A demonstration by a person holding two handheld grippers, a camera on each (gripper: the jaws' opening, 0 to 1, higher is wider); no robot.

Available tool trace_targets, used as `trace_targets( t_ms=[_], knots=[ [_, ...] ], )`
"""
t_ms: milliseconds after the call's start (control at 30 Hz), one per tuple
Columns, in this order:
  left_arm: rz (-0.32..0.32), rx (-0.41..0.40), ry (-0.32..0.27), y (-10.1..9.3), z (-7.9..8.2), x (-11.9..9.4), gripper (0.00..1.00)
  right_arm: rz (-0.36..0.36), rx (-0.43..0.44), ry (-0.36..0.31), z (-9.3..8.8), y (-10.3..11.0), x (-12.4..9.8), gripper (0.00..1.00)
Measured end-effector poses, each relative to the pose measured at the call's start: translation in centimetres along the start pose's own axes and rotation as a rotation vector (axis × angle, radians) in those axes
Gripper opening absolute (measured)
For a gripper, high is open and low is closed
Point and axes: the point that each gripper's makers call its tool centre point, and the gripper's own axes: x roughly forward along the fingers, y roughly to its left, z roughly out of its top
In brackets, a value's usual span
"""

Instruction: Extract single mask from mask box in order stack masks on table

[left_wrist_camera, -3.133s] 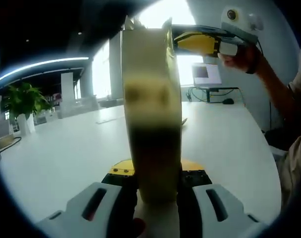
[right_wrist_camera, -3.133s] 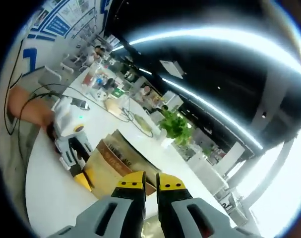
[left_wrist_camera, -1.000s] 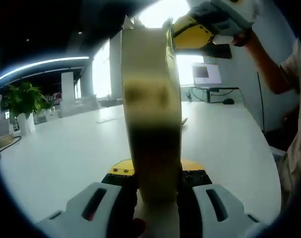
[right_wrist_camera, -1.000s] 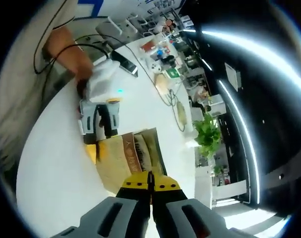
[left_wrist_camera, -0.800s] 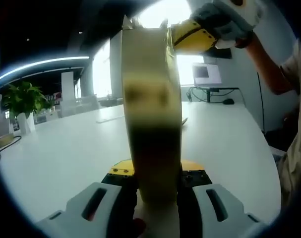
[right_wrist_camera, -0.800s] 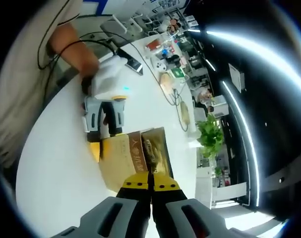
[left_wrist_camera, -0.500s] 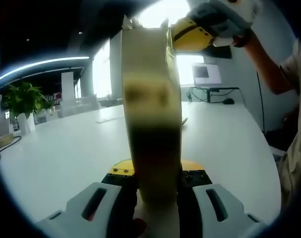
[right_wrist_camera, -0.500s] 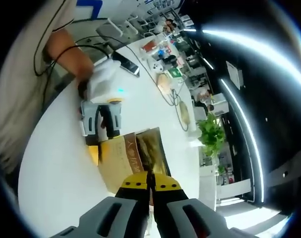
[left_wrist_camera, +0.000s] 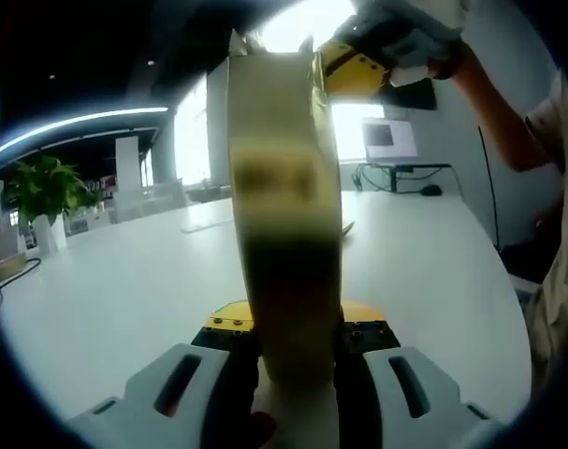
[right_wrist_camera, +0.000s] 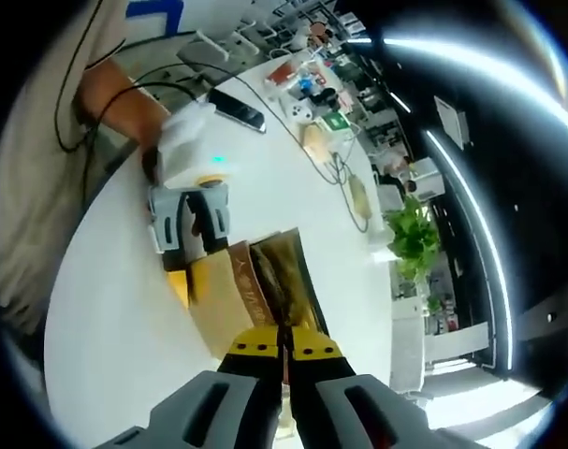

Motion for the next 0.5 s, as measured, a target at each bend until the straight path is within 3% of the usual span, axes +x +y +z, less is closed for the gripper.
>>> trace_targets(
  t_ms=[333, 500],
  knots=[
    [-0.001, 0.01, 0.0, 0.1, -0.06, 0.04, 0.21, 0.079, 0.033, 0.014, -0.07, -0.68, 0.18, 0.0],
    [-0.002, 0.009, 0.001, -0.09, 0.0, 0.08, 0.21, 0.105, 0.002, 0.012, -0.03, -0.56, 0.55, 0.0]
  ],
)
